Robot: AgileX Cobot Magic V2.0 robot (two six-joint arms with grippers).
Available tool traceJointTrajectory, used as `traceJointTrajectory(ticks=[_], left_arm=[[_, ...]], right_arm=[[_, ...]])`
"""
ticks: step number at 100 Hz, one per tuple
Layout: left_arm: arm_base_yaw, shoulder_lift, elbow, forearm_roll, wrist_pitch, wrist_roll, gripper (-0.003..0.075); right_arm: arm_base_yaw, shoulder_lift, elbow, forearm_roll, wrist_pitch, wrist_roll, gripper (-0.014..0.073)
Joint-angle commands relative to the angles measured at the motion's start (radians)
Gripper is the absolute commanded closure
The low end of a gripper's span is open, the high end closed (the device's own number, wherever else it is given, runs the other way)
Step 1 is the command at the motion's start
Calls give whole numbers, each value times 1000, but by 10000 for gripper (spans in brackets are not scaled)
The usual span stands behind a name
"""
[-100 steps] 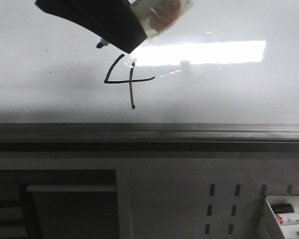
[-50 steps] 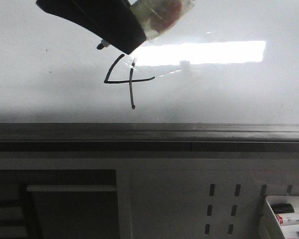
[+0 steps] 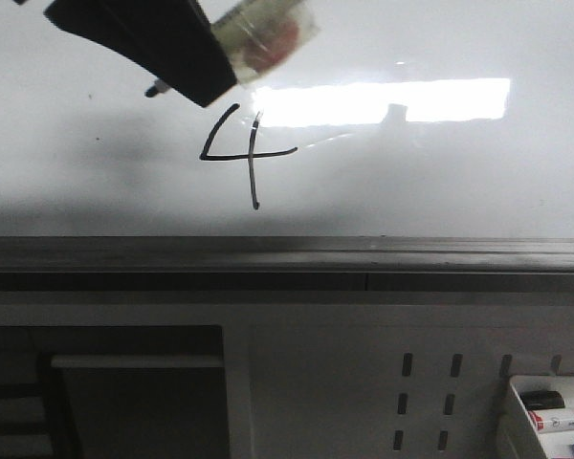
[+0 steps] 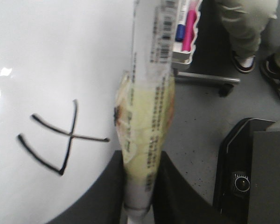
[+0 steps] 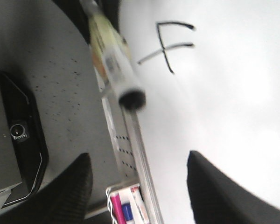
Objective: Write number 4 on whiteboard
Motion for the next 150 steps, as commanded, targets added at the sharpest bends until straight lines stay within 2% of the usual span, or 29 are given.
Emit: traceJointTrajectory(ticks=[1, 8, 13, 24, 39, 53, 69, 121, 129, 136, 142, 150], left_arm=[[48, -67, -31, 20, -49, -121, 741], [104, -99, -8, 22, -48, -190, 741], [149, -122, 21, 22, -48, -225, 741], [249, -173, 111, 22, -89, -281, 741], [394, -206, 243, 5, -238, -416, 741], [481, -204, 332, -65, -393, -450, 741], [508, -183, 381, -116, -517, -451, 741], [508, -121, 383, -134, -569, -451, 734], [508, -128, 383, -131, -569, -451, 679], [508, -138, 383, -130, -567, -451, 587], [508, -144, 383, -130, -567, -451, 478], [508, -153, 383, -135, -559, -451, 381]], right_arm=[[-12, -77, -35, -137, 9, 206, 197], [-24, -115, -32, -212, 20, 327, 197], [-32, -143, -24, -246, 24, 361, 197], [-41, -197, 8, -259, 7, 363, 197], [-41, -242, 61, -259, -26, 368, 197], [-41, -249, 97, -259, -30, 368, 197], [-41, -249, 126, -259, -32, 368, 197], [-41, -249, 128, -259, -37, 378, 197], [-41, -249, 128, -259, -39, 397, 197], [-41, -249, 128, -259, -42, 426, 197], [-41, -249, 128, -262, -42, 458, 197], [-41, -249, 128, -270, -44, 511, 197]])
